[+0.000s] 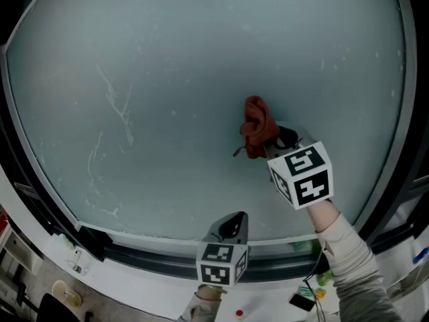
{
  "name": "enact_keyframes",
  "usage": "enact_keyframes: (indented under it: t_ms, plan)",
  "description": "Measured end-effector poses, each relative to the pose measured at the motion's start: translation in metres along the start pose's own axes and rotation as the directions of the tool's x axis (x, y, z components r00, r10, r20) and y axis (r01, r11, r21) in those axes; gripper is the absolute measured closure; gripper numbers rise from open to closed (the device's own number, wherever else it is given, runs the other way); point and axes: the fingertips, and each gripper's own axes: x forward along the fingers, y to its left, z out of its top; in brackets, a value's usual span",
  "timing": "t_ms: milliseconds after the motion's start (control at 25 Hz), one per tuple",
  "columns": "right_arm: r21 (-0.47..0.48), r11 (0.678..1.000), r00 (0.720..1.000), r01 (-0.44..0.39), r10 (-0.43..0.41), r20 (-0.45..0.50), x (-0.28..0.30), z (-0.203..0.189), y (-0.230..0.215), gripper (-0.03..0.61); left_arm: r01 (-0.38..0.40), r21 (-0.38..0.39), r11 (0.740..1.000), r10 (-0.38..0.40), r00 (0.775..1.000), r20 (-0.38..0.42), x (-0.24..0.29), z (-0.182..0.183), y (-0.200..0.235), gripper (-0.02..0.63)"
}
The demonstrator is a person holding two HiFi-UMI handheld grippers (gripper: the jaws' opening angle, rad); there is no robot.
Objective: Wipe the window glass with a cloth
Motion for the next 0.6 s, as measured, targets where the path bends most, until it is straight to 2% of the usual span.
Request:
enact_keyframes:
  t_ms: [320,600]
  plan:
    - [-0.034,0.996,0.995,0.086,-0.087,-0.041,-0.026,-0.019,-0.045,0.531,0.038,-0.002,0.999,-0.038,0.999,0.003,0.016,0.000,-0.009,0.609]
    - [-0.057,0.983,0.980,0.174,-0.179,-0.082,-0.055,-0.037,-0.090,0.531,0.070,-0.004,0.998,-0.070,0.998,-0.005,0.026,-0.004,-0.022,0.609]
